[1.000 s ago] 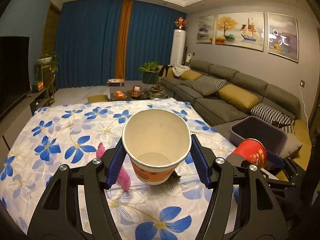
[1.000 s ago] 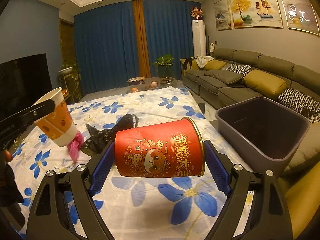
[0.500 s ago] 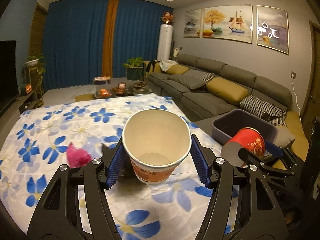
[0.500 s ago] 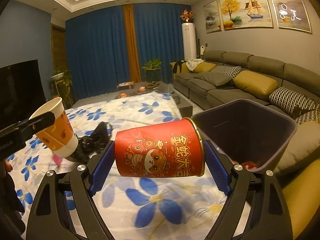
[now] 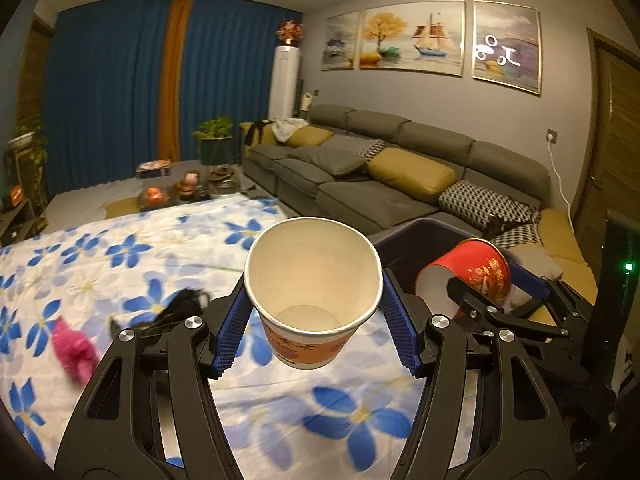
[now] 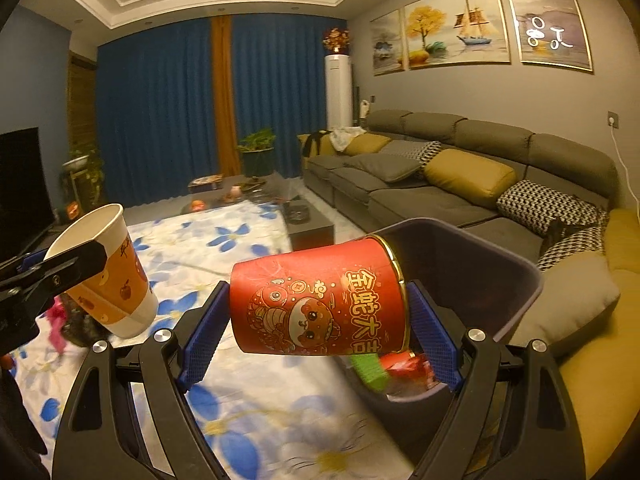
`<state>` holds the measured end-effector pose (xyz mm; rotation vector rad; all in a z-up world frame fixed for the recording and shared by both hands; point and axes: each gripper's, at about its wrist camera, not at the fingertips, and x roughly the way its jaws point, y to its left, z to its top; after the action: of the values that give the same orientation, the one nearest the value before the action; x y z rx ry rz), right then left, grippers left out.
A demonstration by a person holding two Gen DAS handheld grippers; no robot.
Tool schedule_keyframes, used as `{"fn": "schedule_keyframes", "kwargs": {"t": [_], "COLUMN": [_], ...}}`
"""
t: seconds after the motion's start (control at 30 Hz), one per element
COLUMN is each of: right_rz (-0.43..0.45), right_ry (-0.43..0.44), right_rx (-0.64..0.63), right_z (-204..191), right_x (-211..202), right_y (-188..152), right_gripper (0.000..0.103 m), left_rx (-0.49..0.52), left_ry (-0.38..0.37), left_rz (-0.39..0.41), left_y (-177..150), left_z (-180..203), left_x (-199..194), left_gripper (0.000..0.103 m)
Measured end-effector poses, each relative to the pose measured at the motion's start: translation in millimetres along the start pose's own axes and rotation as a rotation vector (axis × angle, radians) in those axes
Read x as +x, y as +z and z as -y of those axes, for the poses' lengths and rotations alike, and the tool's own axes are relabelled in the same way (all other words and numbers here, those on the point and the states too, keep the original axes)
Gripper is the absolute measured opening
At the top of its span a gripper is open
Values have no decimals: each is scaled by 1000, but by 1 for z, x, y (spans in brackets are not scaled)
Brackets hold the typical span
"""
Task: Collect trash
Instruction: 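Carry the red can and paper cup in both grippers over the grey bin, then open both grippers to drop the red can and paper cup into the bin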
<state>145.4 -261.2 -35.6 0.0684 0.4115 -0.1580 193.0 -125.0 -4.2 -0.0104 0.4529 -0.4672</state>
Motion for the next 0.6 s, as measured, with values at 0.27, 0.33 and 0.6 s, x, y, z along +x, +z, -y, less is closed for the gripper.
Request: {"fn": "schedule_keyframes", "kwargs": {"t": [0.27, 0.33, 0.6], "right_rz": [-5, -5, -12], "right_ry": [-60, -76, -133], "right_rx": [16, 25, 52], "right_z": [31, 39, 67], "right_x": [17, 21, 37], "right_y": [3, 4, 4], "right_gripper": [84, 84, 84], "left_rx": [26, 29, 28], "left_ry": [-68, -85, -135], "left_rz": [-11, -13, -28], "left_y": [10, 12, 22], "left_z": [30, 35, 56], "left_x": [36, 44, 82], "left_gripper": [62, 62, 62]}}
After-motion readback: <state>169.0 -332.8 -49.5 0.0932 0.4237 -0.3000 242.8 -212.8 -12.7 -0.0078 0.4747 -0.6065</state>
